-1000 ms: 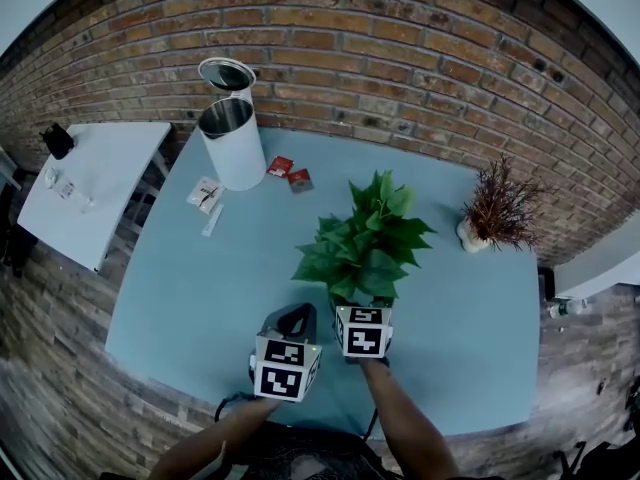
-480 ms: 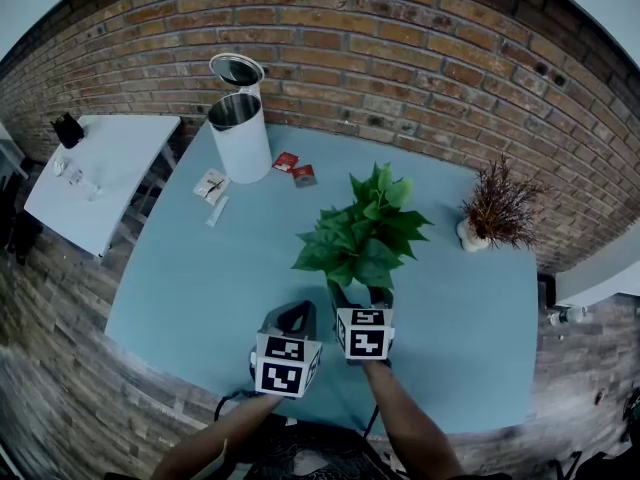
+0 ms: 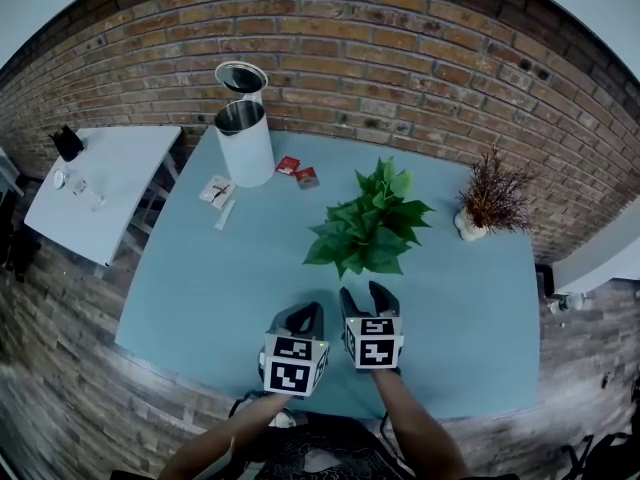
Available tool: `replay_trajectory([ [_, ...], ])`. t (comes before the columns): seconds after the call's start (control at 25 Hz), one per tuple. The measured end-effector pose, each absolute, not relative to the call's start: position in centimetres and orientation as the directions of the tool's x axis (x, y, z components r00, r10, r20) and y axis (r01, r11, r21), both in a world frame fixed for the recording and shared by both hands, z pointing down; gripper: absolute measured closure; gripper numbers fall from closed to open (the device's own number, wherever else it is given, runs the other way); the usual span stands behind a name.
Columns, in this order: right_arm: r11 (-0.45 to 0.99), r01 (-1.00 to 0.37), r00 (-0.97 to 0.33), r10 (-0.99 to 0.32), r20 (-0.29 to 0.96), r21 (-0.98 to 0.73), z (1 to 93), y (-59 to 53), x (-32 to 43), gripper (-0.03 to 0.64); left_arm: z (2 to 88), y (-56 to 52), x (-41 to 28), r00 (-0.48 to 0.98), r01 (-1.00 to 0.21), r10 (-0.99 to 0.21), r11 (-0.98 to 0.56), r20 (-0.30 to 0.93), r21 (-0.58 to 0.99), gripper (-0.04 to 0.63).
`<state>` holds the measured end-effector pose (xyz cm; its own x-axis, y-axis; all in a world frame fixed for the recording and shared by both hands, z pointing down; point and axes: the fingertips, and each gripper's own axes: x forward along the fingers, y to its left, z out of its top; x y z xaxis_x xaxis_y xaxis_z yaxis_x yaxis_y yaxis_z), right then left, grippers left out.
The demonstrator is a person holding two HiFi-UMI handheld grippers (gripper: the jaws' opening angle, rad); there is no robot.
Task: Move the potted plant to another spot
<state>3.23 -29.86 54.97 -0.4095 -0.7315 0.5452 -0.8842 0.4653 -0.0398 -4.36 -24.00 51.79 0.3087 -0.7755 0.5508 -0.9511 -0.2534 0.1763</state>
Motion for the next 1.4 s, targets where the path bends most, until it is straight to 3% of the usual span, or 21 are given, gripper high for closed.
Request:
replay_trajectory([
  [0.28,0.428,-0.903,-0.382,-0.748,0.542,-0.045,54.1,-26.3,3.5,0.392,51.0,-22.2,-3.9,0.364,-0.931,-0.772,-0.32,0.521,0.176,0.595],
  [0.52,0.401,-0.915,-0.361,-0.773,0.522,-0.039,53.2,-23.8,3.9,0.461,50.7,-20.5,-3.4,0.401,-0.915,-0.76,-0.361,0.51,0.181,0.595],
  [0.8,0.381,-0.924,-0.345,-0.79,0.506,-0.036,51.8,-20.4,3.9,0.476,50.3,-18.3,-3.0,0.431,-0.899,-0.758,-0.407,0.49,0.161,0.595],
  [1.28,0.368,-0.929,-0.347,-0.818,0.459,-0.046,49.6,-15.5,3.1,0.605,49.9,-14.9,-3.1,0.458,-0.887,-0.758,-0.427,0.465,0.177,0.595],
  [1.4,0.369,-0.927,-0.358,-0.817,0.453,-0.066,49.0,-14.6,2.7,0.611,49.5,-14.4,-3.3,0.457,-0.887,-0.764,-0.429,0.456,0.169,0.595],
])
